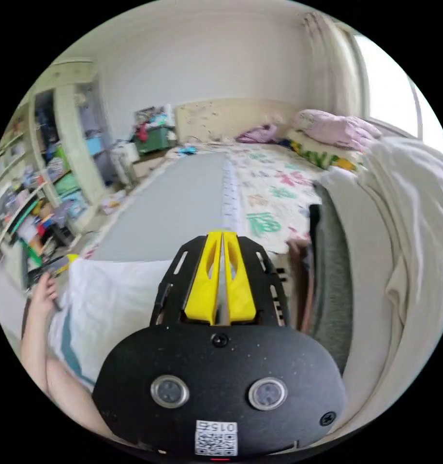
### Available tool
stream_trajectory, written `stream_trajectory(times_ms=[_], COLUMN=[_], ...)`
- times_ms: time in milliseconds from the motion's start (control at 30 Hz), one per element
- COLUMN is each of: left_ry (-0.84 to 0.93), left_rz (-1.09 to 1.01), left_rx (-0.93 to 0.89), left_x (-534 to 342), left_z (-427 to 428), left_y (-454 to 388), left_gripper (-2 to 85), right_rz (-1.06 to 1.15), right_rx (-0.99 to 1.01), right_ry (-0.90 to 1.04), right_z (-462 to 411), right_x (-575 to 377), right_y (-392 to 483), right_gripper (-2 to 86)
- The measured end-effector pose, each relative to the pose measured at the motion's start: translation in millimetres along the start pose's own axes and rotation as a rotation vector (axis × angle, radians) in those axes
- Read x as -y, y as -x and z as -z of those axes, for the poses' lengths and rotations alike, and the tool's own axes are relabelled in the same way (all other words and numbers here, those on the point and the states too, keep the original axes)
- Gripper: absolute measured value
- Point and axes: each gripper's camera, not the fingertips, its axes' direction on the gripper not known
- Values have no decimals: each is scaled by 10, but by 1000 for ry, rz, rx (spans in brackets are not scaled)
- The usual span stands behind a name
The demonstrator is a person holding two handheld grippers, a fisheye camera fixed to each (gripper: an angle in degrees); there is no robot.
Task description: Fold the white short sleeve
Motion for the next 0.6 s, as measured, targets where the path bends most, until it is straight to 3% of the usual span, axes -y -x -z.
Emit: stream_trajectory(times_ms=[100,200,300,500,600], left_ry=[49,64,65,80,91], left_rz=[-13,-17,-13,-2,-5], left_rx=[10,1,-4,-24,-24], left_x=[10,25,32,50,57], left_z=[-104,-146,-166,-226,-265], left_y=[-37,-73,-95,-144,-201], left_gripper=[78,77,71,36,14], right_rz=[322,590,704,778,793], right_rx=[288,437,528,596,460], right_ry=[56,281,346,418,420], right_z=[-35,-231,-266,-319,-416], right_x=[-314,-688,-1031,-1384,-1522], right_y=[945,1833,2298,2623,2677], right_gripper=[44,69,92,85,42])
